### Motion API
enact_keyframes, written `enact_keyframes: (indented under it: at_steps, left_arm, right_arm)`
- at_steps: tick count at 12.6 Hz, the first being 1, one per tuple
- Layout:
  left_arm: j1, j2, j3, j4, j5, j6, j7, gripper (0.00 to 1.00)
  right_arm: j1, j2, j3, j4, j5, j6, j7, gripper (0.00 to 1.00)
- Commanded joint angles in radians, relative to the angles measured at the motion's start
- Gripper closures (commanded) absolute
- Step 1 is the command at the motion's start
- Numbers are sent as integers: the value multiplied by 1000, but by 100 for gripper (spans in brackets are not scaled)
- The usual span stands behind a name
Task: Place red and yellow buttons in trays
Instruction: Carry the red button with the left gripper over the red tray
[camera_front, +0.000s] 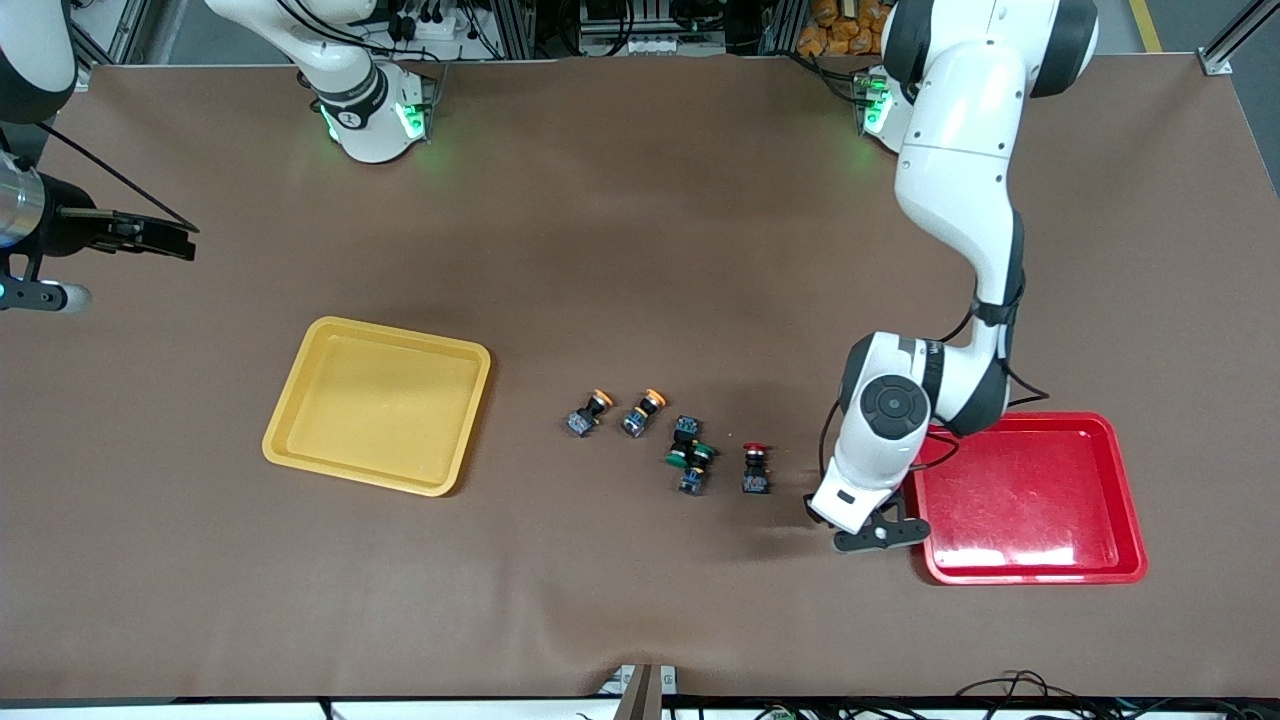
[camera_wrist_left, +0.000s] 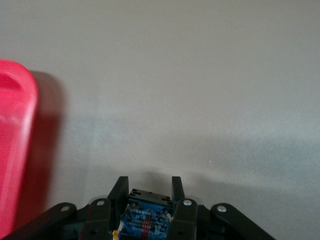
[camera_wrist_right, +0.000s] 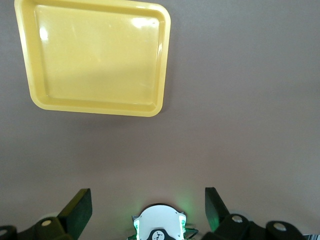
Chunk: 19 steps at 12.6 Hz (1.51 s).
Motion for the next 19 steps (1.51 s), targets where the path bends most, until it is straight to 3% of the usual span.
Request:
enact_keyframes:
  at_steps: [1, 5, 11, 18, 19]
  left_arm:
    - [-2, -43, 26, -13, 18, -29, -22, 100]
    - [45, -43, 50, -12, 12, -38, 21, 100]
    - [214, -25, -3, -15, -45, -58, 265, 100]
    - [227, 2, -9, -18, -46, -56, 312, 100]
    - [228, 2, -9, -18, -46, -56, 314, 96]
  right_arm:
    - [17, 8, -24, 17, 17, -10, 7, 0]
    - [19, 15, -36, 17, 23, -12, 7, 0]
    - [36, 22, -67, 15, 35, -12, 7, 0]
    - [36, 22, -66, 17, 35, -13, 7, 0]
    - [36, 22, -66, 17, 35, -12, 7, 0]
